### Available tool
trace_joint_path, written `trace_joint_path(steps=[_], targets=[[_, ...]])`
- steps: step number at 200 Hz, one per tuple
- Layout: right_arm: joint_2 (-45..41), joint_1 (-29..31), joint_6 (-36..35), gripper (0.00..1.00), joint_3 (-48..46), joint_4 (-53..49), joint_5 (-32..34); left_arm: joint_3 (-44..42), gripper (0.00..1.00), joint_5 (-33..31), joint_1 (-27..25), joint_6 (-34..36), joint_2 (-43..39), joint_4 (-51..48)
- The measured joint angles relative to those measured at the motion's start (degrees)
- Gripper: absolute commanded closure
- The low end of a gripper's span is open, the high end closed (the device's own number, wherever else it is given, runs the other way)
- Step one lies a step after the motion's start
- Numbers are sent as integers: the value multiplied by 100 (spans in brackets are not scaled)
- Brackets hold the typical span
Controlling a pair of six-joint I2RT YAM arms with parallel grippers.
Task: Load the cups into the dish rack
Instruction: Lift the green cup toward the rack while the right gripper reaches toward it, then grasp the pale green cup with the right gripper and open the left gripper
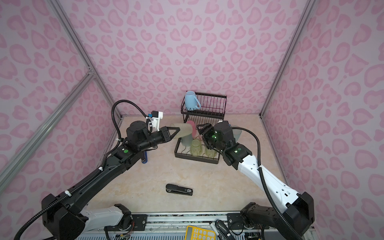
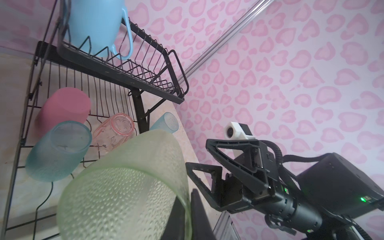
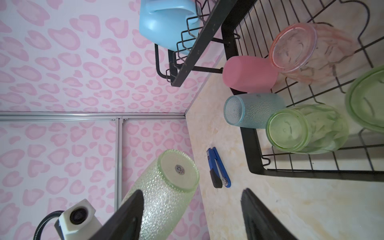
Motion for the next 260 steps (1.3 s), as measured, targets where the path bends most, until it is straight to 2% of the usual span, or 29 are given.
trace_joint_path(steps=[36, 112, 260], targets=[[15, -103, 466, 23, -90, 380, -181, 46, 92, 177, -103, -140, 216, 638], [319, -380, 1126, 22, 15, 881, -511, 181, 92, 393, -177, -304, 590, 1211], [667, -599, 1305, 23, 356, 1051, -800, 387, 92, 695, -354, -433, 1008, 1648]])
